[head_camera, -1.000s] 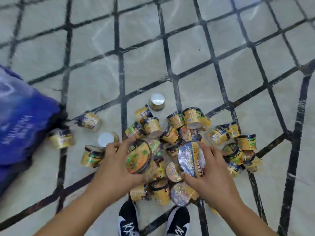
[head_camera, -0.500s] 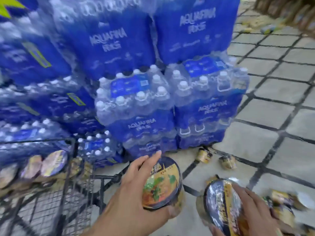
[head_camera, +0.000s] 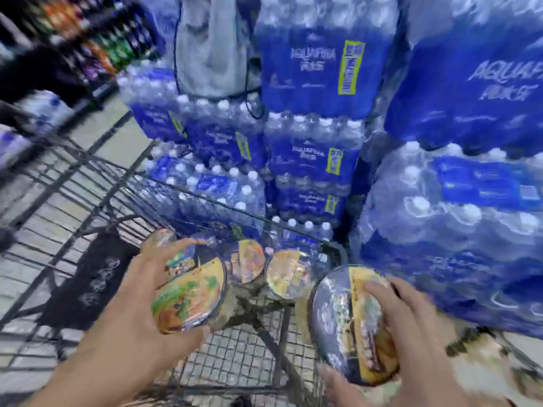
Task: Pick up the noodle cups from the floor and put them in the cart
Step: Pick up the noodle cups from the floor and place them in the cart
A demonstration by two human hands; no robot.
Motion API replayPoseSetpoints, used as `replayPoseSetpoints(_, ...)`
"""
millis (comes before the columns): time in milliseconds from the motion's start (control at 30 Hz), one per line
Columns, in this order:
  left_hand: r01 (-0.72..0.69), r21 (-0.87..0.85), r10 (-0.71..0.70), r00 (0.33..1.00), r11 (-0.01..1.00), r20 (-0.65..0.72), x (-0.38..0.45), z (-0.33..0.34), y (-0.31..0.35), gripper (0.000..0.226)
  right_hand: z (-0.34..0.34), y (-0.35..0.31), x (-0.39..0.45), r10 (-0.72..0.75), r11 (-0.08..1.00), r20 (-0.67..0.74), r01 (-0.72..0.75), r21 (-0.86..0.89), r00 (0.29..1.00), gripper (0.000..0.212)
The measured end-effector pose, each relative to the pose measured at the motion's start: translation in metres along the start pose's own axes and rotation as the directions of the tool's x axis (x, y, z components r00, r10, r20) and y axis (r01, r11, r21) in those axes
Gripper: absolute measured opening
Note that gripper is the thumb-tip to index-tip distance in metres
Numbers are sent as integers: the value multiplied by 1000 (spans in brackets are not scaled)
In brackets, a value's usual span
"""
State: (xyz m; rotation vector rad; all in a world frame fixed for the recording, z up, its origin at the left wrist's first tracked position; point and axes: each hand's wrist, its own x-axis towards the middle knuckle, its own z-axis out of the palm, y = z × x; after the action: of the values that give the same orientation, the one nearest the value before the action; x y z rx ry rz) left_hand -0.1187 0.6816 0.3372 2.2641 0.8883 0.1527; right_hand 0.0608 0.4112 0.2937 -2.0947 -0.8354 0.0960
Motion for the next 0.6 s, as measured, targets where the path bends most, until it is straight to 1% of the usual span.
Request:
replayPoseSetpoints(33, 20, 9, -19, 1000, 1000, -12, 9, -12, -18, 118, 25, -16, 9, 1, 1000, 55, 0, -24, 998, 94)
replayPoseSetpoints(67, 33, 13, -33, 999, 999, -38, 19, -23, -35, 116, 52, -28, 19, 38, 997, 64, -33, -67, 997, 93)
replayPoseSetpoints(133, 49, 21, -47, 996, 999, -76, 40, -47, -68, 109, 97, -48, 43, 55, 998, 147, -50, -37, 988, 90)
replayPoseSetpoints(200, 69, 84, -62, 995, 994, -78, 60, -69, -101, 104, 134, -69, 67, 54, 994, 220, -31, -103, 974, 93)
replayPoseSetpoints(267, 90, 165, -76, 993, 982, -89, 80, -88, -132, 104, 177, -86, 85, 16, 995, 292, 14, -102, 956, 96)
replayPoseSetpoints(367, 66, 224, -45, 994, 972, -98, 108, -110, -175, 105, 228, -111, 108, -17, 993, 344, 57, -107, 939, 92)
replayPoseSetpoints(467, 47, 234, -31, 997, 971, -73, 133, -117, -205, 104, 271, -132, 125, -27, 991, 423, 80, -108, 906, 89)
replayPoseSetpoints(600, 16, 289, 2, 998, 957, -61, 163, -107, -228, 97, 322, -134, 144, -53, 970, 434, 149, -190, 899, 86)
